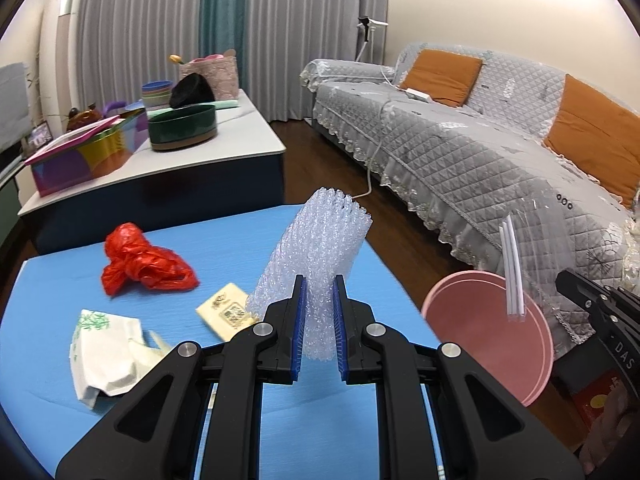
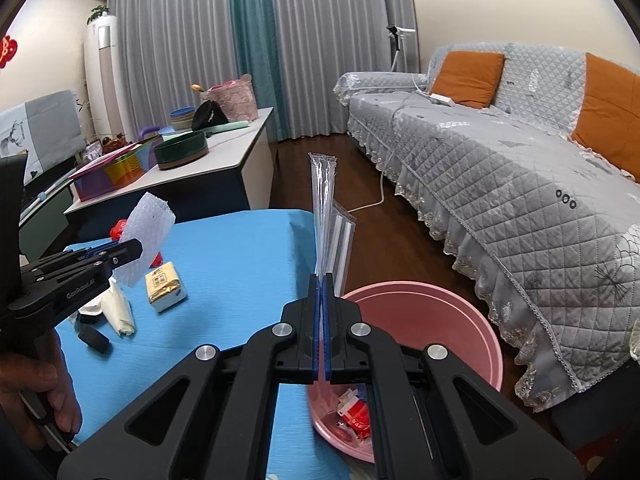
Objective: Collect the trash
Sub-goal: 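Carry both items over the pink bin and open both tools to drop them, then move both open tools back over the trash on the table, then grasp the white green-printed paper bag with the left tool while the right tool grasps the cream folded paper, then carry both items over the pink bin and open both tools to drop them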
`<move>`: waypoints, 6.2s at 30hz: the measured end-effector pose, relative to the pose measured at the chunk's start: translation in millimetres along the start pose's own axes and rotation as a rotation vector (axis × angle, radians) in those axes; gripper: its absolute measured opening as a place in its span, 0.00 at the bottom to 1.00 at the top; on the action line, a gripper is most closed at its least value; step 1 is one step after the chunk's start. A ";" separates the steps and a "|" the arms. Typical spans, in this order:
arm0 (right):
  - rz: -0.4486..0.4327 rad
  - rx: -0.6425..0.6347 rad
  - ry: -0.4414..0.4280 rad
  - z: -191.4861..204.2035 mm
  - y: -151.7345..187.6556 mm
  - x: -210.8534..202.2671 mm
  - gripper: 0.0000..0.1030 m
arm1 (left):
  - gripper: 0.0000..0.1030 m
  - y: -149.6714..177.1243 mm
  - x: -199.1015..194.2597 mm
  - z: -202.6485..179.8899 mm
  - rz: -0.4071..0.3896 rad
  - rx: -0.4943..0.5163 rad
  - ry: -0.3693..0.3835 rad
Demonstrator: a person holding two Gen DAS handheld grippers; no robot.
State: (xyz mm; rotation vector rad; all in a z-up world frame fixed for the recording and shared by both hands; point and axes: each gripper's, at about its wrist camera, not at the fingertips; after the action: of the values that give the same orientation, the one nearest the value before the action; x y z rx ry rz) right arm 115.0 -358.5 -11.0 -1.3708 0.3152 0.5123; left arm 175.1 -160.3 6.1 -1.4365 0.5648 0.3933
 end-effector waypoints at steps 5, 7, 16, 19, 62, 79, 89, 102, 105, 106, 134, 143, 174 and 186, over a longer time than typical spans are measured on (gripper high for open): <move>-0.013 0.031 0.014 -15.5 -2.6 -6.2 0.01 | 0.13 -1.7 -0.3 -19.3 0.008 0.028 0.030; -0.018 0.039 0.017 -19.9 -3.5 -9.0 0.01 | 0.13 -0.6 0.2 -29.5 0.015 0.039 0.047; -0.025 0.078 0.048 -39.2 -6.0 -16.5 0.01 | 0.13 2.2 0.8 -77.0 0.038 0.093 0.152; -0.031 0.091 0.059 -45.9 -7.4 -20.1 0.01 | 0.13 0.7 2.7 -93.8 0.051 0.117 0.201; -0.038 0.052 0.021 8.6 -15.4 -25.9 0.34 | 0.29 -7.7 -42.4 20.0 0.055 0.059 0.185; 0.005 -0.059 -0.212 123.3 -13.7 16.2 0.25 | 0.29 48.6 -48.5 173.6 0.103 -0.141 -0.064; 0.075 -0.110 -0.315 179.3 0.7 59.5 0.25 | 0.32 83.3 -20.7 208.2 0.221 -0.181 -0.133; 0.200 -0.126 -0.377 198.9 26.1 116.0 0.29 | 0.47 95.2 20.2 205.0 0.299 -0.120 -0.205; 0.231 -0.140 -0.389 204.0 32.2 127.3 0.29 | 0.47 94.7 24.6 202.9 0.297 -0.101 -0.214; 0.241 -0.144 -0.391 205.6 34.4 130.8 0.30 | 0.47 94.3 25.4 202.2 0.295 -0.095 -0.217; 0.288 -0.207 -0.358 208.6 44.1 138.3 0.02 | 0.39 75.4 29.9 198.7 0.251 -0.099 -0.244; 0.238 -0.196 -0.344 196.0 35.9 114.9 0.02 | 0.18 65.0 12.8 196.8 0.199 -0.106 -0.271; 0.117 -0.157 -0.259 156.6 20.3 61.1 0.02 | 0.07 40.1 -38.7 191.2 0.015 -0.158 -0.309; 0.099 -0.135 -0.236 143.1 16.5 54.4 0.02 | 0.06 36.5 -37.5 174.7 0.002 -0.137 -0.288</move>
State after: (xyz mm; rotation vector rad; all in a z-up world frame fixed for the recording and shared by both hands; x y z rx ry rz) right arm 141.2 -207.5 -26.1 -1.4134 0.1583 0.7822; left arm 145.9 19.7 5.3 -1.4770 0.3113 0.6388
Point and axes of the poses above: each gripper's, at about its wrist camera, not at the fingertips, and x roughly the way its jaws point, z to its left, y to its underside, and after that the axes turned 8 degrees about -y, right-handed
